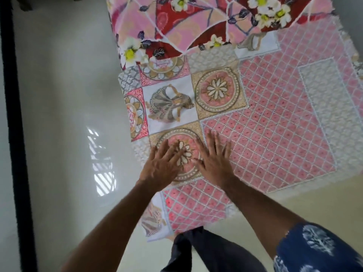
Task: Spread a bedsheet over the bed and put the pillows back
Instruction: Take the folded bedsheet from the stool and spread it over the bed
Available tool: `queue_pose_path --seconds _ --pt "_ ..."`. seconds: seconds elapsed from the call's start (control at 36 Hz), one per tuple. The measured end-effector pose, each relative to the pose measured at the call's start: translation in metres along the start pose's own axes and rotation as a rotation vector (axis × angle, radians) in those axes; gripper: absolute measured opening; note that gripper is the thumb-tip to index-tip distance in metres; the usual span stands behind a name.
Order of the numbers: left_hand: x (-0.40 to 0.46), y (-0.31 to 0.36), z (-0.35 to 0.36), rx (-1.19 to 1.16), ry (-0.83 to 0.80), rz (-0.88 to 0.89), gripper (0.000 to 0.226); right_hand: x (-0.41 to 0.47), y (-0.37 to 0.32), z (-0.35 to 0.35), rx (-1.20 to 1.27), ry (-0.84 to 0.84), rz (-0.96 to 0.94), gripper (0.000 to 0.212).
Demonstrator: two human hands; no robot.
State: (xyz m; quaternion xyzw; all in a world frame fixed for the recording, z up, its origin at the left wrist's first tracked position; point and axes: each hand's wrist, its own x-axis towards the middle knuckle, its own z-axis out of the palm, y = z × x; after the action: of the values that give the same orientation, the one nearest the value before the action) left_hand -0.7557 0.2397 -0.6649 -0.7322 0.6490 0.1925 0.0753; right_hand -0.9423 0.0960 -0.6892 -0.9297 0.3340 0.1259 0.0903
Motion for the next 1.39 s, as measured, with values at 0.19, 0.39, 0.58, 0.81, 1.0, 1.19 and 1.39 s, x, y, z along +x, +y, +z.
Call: queue_pose_path --seconds 0.19,0.39,0.58,0.81,1.0,1.19,1.39 --pt "0.008 -0.014 -0.022 0.095 -0.091 0.099 0.066 0.000 0.004 0.003 0.068 0.056 0.001 0.079" --pt "0.058 -0.037 -0.047 0.233 -0.111 0.197 0.069 0.032 0.007 -0.001 0.186 0.153 0.150 0.078" --pt "0.146 -0.067 -0.081 0.251 0.044 0.206 0.069 0.088 0.037 -0.021 0.278 0.157 0.384 0.077" --pt "0.276 -0.132 -0.125 -0.073 0.200 0.002 0.072 0.153 0.075 -0.040 0.232 0.142 0.623 0.075" --pt "0.326 -0.172 -0.161 -0.267 0.134 0.075 0.041 0.220 0.081 -0.066 0.266 0.235 0.814 0.072" --pt "0.335 -0.223 -0.168 -0.342 0.024 0.221 0.033 0.237 0.101 -0.084 0.309 0.219 0.791 0.076" --pt "0.319 -0.246 -0.169 -0.408 0.016 0.090 0.027 0.270 0.125 -0.099 0.297 0.186 0.778 0.069"
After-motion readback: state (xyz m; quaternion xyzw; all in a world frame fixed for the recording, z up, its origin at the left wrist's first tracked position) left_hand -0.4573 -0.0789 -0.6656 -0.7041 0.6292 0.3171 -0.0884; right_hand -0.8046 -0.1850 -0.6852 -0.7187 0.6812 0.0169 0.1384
